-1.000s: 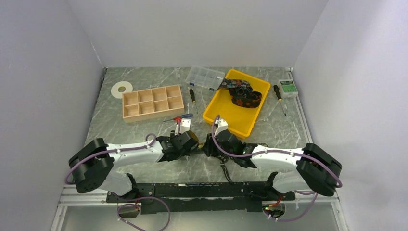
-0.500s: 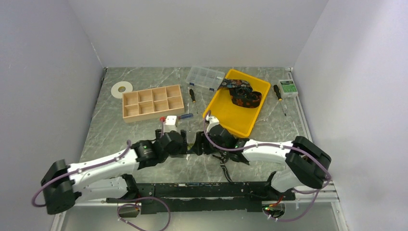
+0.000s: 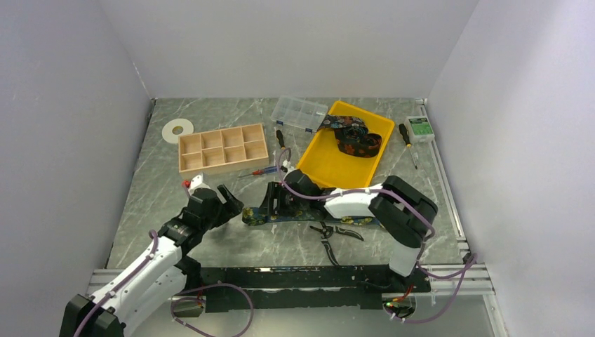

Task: Roll the ties
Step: Roll the tie at the center of the board.

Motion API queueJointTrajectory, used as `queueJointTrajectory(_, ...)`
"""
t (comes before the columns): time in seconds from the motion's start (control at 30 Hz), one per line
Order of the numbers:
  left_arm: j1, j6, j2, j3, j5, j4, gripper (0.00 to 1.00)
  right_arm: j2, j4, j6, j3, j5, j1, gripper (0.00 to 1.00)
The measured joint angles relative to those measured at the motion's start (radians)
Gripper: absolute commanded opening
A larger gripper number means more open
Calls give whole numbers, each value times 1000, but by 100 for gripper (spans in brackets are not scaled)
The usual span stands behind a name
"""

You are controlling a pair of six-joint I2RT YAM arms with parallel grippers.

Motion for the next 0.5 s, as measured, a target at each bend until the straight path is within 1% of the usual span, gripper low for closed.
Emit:
queueJointTrajectory(0.13,40,-8,0,-16,59,21,81,61,17,54,22,-39,-3,64)
queueJointTrajectory(0.2,51,-11,0,-16,73,38,80,75,20,72,38,-49,-5,60)
queueJointTrajectory(0.3,57,-14,0,-23,87,64,79,103,40,93,55,-64,-5,50)
queueJointTrajectory(0.33,58,-15,0,-26,90,69,78,113,48,99,57,-71,-5,43)
queueJointTrajectory(0.4,58,-17,8,-34,100,82,77,128,63,110,58,-77,-5,34)
queueJointTrajectory(0.5,58,-18,23,-45,108,97,77,142,76,121,58,-91,-5,25)
